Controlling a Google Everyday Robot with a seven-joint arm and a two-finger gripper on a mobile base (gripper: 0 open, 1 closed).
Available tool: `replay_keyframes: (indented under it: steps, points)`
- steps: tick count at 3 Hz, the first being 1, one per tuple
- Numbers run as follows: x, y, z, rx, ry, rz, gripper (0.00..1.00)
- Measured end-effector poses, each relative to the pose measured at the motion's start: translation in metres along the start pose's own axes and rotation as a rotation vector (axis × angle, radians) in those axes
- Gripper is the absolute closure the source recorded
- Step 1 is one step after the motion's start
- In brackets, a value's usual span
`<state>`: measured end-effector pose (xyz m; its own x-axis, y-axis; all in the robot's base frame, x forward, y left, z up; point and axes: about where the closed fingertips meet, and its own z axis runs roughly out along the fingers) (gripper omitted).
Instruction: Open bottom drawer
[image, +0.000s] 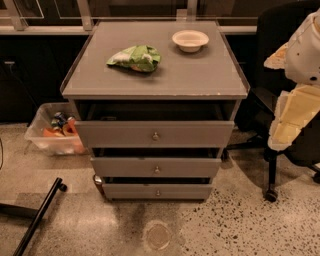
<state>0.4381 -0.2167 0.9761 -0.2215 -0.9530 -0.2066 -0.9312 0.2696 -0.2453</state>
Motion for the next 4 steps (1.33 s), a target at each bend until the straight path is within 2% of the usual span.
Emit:
replay_keyframes:
  steps: [1, 2, 3, 4]
  points:
    - [0.0, 0.0, 0.0, 0.0, 0.0, 0.0, 0.0]
    - [-0.001, 0.001, 0.007, -0.004, -0.003, 0.025, 0.0]
    - [-0.005, 0.018, 0.029, -0.014, -0.048, 0.102, 0.0]
    - [-0.007, 0.054, 0.077, -0.048, -0.135, 0.239, 0.0]
